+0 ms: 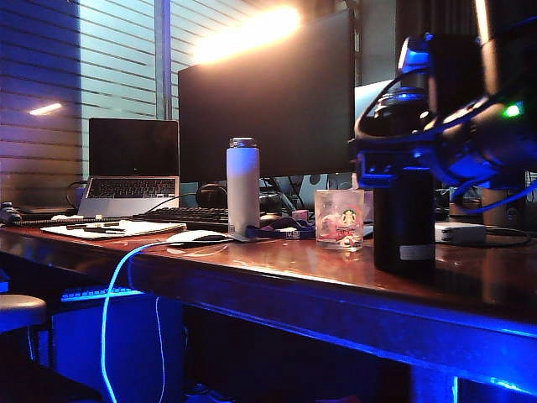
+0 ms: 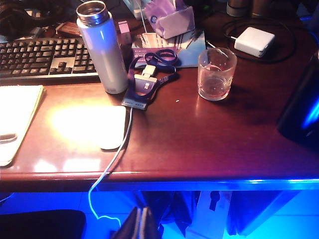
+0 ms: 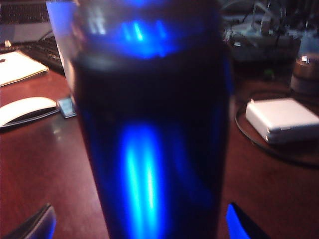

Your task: Pick up the black thermos, pour a little water from inside into the glass cup, then place the black thermos back on the table.

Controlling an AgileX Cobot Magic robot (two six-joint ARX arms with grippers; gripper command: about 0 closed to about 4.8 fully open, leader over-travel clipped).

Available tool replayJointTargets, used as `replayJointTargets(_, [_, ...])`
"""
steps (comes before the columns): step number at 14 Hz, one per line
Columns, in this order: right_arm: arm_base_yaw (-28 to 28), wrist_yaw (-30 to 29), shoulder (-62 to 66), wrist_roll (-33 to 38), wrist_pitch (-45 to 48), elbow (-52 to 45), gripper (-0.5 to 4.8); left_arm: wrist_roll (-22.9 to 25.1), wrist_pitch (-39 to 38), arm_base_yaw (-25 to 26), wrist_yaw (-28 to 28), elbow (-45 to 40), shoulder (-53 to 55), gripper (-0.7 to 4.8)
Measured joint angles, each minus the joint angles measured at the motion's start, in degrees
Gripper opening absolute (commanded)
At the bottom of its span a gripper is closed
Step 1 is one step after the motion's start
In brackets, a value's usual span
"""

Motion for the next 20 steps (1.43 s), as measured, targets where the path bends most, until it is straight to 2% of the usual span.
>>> replayJointTargets(10, [-0.8,6.0,8.2,-0.4,-0.1,6.2,4.79,0.0,0.0,0.0,0.0,0.0,0.0,0.23])
replayJointTargets(15, [-4.2,4.6,8.5,-0.4,-0.1,7.3,4.79,0.0,-0.2,0.0,0.0,0.0,0.0,0.22])
replayJointTargets(20, [-4.6,2.9,10.2,-0.9,-0.7,9.9,4.79,0.0,-0.2,0.0,0.0,0.0,0.0,0.23])
